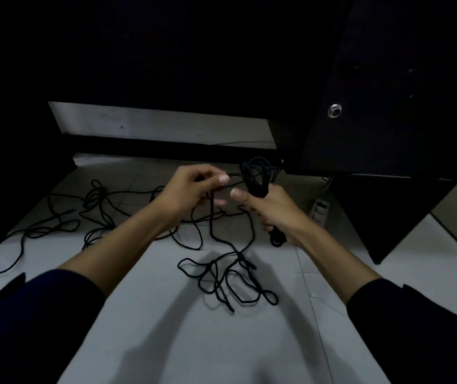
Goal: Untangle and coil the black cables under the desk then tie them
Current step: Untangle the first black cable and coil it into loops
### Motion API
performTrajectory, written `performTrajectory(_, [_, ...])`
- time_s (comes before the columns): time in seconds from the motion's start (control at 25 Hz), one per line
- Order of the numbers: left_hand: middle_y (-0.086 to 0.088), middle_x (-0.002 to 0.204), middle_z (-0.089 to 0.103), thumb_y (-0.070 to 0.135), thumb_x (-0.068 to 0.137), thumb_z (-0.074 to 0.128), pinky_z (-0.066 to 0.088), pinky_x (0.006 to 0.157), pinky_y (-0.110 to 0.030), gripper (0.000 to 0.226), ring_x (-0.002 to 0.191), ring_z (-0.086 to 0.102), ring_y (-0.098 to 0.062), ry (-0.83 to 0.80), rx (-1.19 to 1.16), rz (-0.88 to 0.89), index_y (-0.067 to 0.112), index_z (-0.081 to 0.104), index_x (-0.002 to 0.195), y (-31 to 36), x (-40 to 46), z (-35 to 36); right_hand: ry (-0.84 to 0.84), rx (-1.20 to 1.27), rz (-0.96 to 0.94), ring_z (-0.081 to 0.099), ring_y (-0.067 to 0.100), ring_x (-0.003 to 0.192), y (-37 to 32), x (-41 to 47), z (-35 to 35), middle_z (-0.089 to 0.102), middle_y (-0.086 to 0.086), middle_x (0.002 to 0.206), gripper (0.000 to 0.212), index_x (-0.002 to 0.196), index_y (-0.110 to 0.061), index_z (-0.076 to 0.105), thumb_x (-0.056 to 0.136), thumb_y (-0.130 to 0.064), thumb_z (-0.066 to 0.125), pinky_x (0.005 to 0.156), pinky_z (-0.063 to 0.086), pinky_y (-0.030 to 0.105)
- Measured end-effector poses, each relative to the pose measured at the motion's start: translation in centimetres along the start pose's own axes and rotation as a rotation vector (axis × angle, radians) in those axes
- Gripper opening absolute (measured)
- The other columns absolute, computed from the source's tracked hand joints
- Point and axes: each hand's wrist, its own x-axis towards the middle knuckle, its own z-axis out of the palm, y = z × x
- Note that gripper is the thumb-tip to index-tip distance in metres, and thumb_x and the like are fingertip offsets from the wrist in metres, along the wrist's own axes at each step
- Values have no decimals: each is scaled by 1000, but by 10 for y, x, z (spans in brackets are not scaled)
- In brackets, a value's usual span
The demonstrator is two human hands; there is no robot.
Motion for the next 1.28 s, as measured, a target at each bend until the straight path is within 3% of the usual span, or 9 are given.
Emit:
performTrajectory(0.2, [-7,83,69,6,89,63,54,64,-18,6,69,67,-9,122,-110,74,5,69,88,5,3,26,-1,126,53,31,7,38,4,1,18,44,10,69,21,87,-16,62,81,-31,75,39,23,22])
performTrajectory(0.4, [-4,72,59,11,86,69,53,59,-22,9,66,62,-12,312,-22,149,13,60,85,3,5,28,-37,196,27,38,3,36,0,2,23,64,2,67,12,87,-17,63,86,-26,70,37,26,18])
performTrajectory(0.52, [-5,69,46,15,84,71,51,65,-31,22,70,53,-19,377,42,140,15,49,81,2,9,26,-50,151,33,34,5,39,0,3,24,50,-1,63,12,87,-21,62,89,-32,66,38,26,20])
performTrajectory(0.64, [-4,79,53,27,86,70,51,72,-33,19,79,58,-20,356,90,123,19,52,87,0,11,28,-49,186,60,26,6,40,1,3,22,40,-5,60,20,83,-22,56,95,-37,56,38,25,20])
performTrajectory(0.72, [2,90,62,43,92,57,53,74,-24,22,91,65,-20,239,45,48,21,54,95,-3,7,29,-42,246,58,26,5,38,-1,5,19,39,-6,57,26,77,-22,55,96,-39,53,38,26,19])
performTrajectory(0.88, [10,96,74,54,98,29,53,83,-15,44,94,69,-10,-246,26,-107,28,64,99,-27,-25,36,-1,334,2,33,5,40,-9,12,7,42,-8,54,32,72,-19,54,95,-41,54,40,31,20])
performTrajectory(1.04, [-7,88,62,30,101,42,53,88,-38,28,85,65,-20,-274,110,-70,6,55,97,-38,-32,32,137,271,-83,48,4,56,-8,17,2,49,-10,58,33,71,-22,55,94,-46,53,60,44,20])
performTrajectory(1.16, [-9,82,53,24,102,39,54,75,-34,23,72,60,-22,-355,76,-97,4,50,97,-39,-36,40,261,332,-108,60,13,73,-8,20,6,59,-6,63,35,67,-22,57,93,-46,53,80,48,33])
performTrajectory(1.28, [-14,85,57,24,104,35,49,68,-31,31,71,60,-28,-415,177,-103,-3,51,102,-50,-41,51,199,601,-81,63,17,61,-12,21,11,62,-1,62,29,84,-14,56,94,-41,54,67,55,41])
